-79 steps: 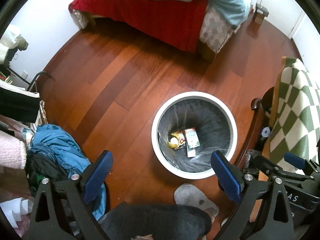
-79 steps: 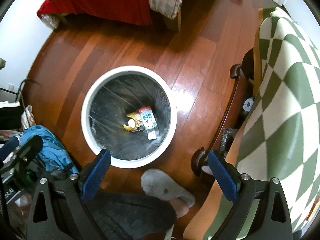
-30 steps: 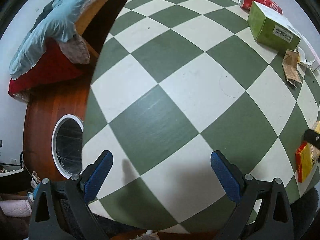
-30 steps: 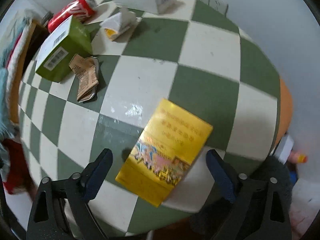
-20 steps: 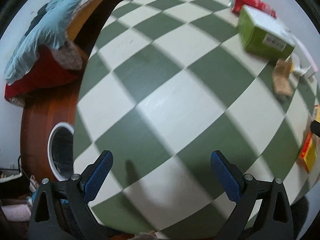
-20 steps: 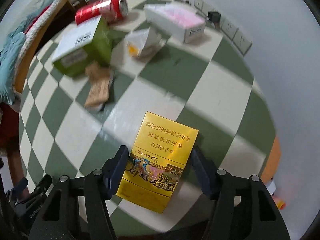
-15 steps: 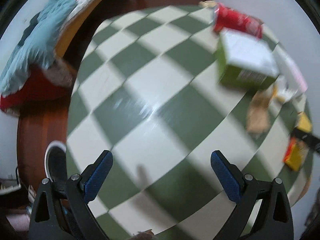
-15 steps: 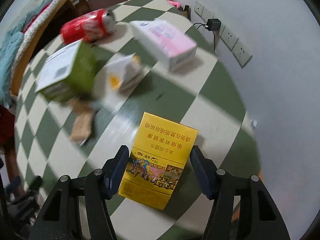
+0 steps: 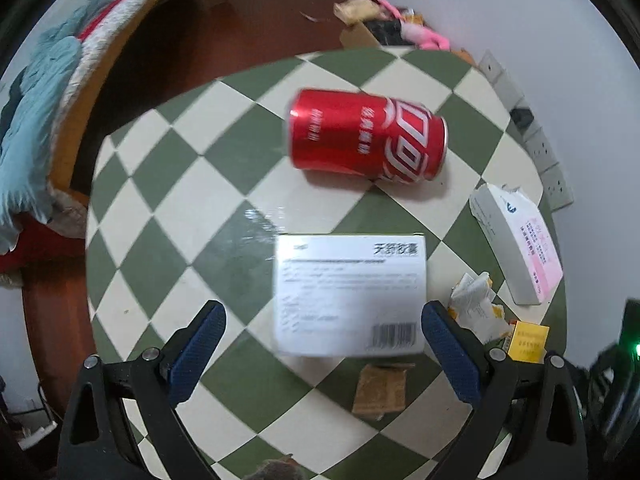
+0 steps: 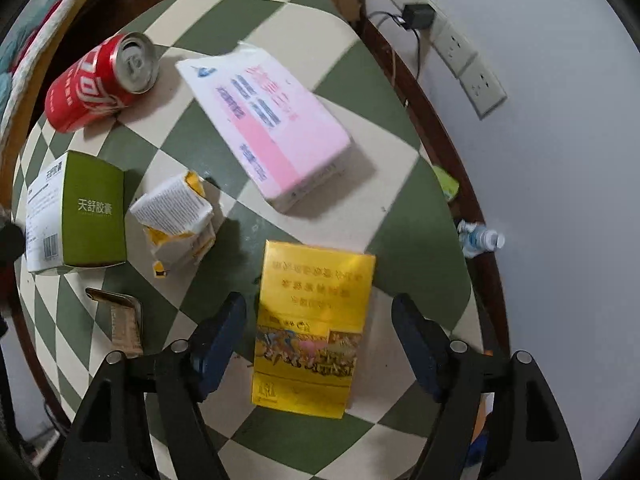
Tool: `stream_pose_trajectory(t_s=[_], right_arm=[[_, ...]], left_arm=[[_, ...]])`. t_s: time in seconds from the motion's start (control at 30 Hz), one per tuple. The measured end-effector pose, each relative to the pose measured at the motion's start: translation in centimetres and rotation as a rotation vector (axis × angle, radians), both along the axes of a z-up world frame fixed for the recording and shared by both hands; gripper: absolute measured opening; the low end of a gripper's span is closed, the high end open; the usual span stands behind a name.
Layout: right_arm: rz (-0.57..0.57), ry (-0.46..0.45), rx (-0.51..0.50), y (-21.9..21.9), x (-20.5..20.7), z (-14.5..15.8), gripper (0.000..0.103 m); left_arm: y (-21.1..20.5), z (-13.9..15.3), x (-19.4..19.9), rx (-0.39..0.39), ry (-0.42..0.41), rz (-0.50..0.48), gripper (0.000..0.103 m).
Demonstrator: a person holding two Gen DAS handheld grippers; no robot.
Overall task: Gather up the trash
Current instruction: 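Grasp the yellow cigarette box with right tool while left tool grasps green medicine box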
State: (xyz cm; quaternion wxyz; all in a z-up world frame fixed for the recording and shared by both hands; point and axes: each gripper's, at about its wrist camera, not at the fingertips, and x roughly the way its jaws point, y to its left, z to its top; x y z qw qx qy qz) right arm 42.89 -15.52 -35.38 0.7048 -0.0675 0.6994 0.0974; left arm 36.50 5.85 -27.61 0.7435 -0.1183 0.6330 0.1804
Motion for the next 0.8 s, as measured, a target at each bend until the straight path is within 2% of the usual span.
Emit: stream_pose_trajectory(t_s=[0.1,0.23,0.33,0.37,0.4,0.47,0.53,0.67,0.8], right_arm=[[-0.024,0.005,0.002,-0.7,-0.2,-0.7,0.077],[-0.041,-0.016,-0.001,-0.7,-0.5,-1.0,0.076],[-0.035,-0.033,-0.018,-0.7,-0.7,-1.3,0.075],[-0.032,-0.042,-0.023,-0.6,-0.8,-1.4,0.074],[-0.031,-0.049,-0.027,-0.5,-0.9,-1.2,0.074],[-0.027,-0.069,-0.036,-0.1,-1.5,-0.7,0.066],[-0.017,-0.088,-0.036,0.3,-2.2,0.0,0.058],[-0.010,-0.100,-0.032,0.4,-2.6,0.0,0.058],[-0.006,-0.109,-0.016,0.4,-3.0,0.4,0.058]], left_arm=[[-0.4,-0.9,1.1,-0.031,0.000,0.001,0.103],[-0.9,-2.1,2.2,-0.017,0.048,-0.003,0.102],[-1.0,-3.1,2.5,-0.021,0.067,-0.013,0.099],[-1.0,-3.3,2.4,-0.015,0.069,-0.009,0.093],[-1.0,-3.3,2.3,-0.014,0.058,-0.010,0.088],[-0.9,-3.1,1.9,-0.017,0.020,-0.009,0.087],[-0.9,-2.7,1.4,0.014,-0.009,-0.015,0.086],[-0.6,-1.8,0.5,0.036,-0.039,-0.011,0.086],[0.4,0.1,-2.1,0.038,-0.082,0.002,0.086]])
